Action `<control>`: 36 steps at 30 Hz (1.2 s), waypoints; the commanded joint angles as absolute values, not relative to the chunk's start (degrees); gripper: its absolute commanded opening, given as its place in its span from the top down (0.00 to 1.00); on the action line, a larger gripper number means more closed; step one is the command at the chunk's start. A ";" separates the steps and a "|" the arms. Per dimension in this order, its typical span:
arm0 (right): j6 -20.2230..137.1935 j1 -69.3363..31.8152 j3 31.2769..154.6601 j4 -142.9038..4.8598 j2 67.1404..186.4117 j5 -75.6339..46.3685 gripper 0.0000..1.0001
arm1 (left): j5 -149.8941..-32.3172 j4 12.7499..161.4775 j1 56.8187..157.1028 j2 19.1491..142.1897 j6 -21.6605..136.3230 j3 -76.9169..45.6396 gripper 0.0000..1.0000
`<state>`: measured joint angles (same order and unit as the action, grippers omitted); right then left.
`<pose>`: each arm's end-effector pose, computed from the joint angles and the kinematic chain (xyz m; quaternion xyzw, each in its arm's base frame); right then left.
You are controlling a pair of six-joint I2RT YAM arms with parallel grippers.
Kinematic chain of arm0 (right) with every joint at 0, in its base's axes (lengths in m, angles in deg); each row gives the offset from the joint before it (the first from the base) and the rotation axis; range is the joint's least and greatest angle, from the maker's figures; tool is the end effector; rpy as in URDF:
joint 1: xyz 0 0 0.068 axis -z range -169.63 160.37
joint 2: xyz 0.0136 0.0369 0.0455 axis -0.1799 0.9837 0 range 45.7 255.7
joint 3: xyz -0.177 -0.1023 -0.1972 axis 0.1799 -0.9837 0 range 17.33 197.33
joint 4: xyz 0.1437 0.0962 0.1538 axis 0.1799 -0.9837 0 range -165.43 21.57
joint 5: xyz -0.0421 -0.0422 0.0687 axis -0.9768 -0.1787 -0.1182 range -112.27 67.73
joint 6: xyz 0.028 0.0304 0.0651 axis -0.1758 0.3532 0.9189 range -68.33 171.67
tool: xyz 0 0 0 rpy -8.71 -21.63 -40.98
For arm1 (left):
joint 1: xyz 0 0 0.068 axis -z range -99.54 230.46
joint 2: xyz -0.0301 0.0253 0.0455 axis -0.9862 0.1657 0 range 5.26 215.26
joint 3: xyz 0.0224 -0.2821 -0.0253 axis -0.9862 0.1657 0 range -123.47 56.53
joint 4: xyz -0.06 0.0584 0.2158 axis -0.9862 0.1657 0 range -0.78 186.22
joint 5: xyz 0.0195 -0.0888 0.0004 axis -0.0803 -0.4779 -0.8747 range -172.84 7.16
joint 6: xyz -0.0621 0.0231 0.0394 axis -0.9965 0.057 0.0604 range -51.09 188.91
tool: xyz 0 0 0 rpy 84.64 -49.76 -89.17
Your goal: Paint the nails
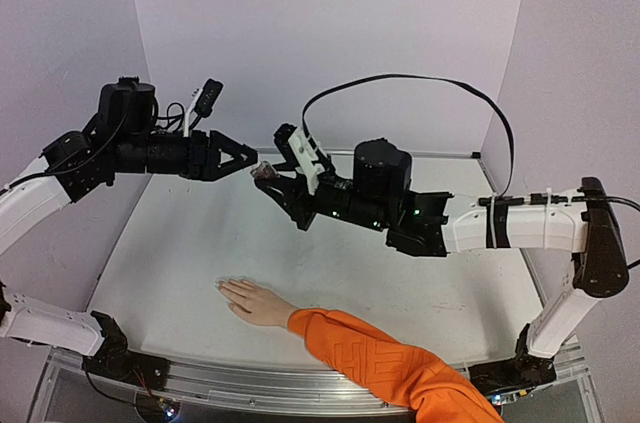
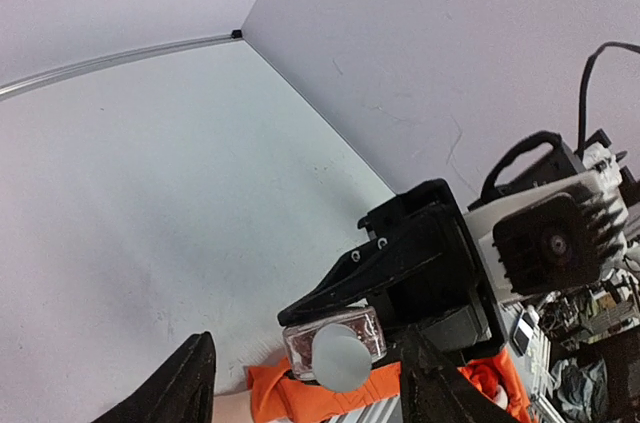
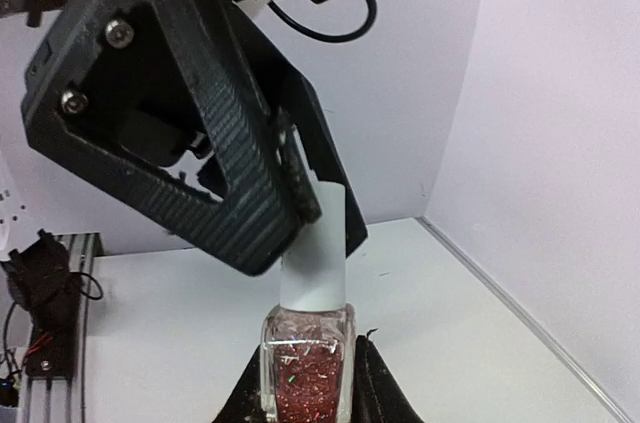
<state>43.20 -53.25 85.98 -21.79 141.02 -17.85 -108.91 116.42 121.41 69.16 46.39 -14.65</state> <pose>0.1705 0.3548 0.3937 -0.3630 0.4450 0.3984 0.7151 0.1525 -0.1706 0.4023 0.2555 0.7666 -0.4513 0.3786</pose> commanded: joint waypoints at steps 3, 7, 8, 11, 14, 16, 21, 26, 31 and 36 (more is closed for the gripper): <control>38.62 -55.73 90.03 -15.69 142.95 -32.33 1.00 | -104.50 114.97 121.44 68.03 43.58 -17.32 0.46; 38.18 -56.14 90.32 -15.70 143.30 -32.49 1.00 | -105.45 114.60 121.42 69.30 43.86 -18.10 0.54; 38.14 -56.16 90.40 -15.76 143.34 -32.70 1.00 | -106.03 114.49 121.42 69.68 43.93 -18.43 0.56; 38.14 -56.30 90.75 -15.69 143.44 -33.32 1.00 | -107.43 114.44 121.42 70.76 44.19 -19.03 0.62; 38.05 -56.25 91.18 -15.69 143.58 -33.59 1.00 | -108.65 114.44 121.42 71.41 44.54 -19.01 0.61; 37.88 -56.25 91.33 -15.65 143.73 -33.66 1.00 | -108.89 114.44 121.42 71.61 44.61 -18.97 0.62; 37.60 -56.26 91.28 -15.69 143.62 -32.30 1.00 | -109.27 114.44 121.42 71.63 45.29 -18.88 0.77; 37.61 -56.29 90.71 -15.86 143.30 -29.91 1.00 | -110.59 113.90 121.46 71.82 46.46 -19.11 0.86; 37.63 -55.38 87.91 -15.99 140.57 -18.61 1.00 | -118.62 112.74 121.42 71.93 52.12 -18.95 1.00; 38.75 -51.33 85.76 -18.81 137.41 3.11 1.00 | -127.89 118.49 121.42 74.16 59.61 -21.11 1.00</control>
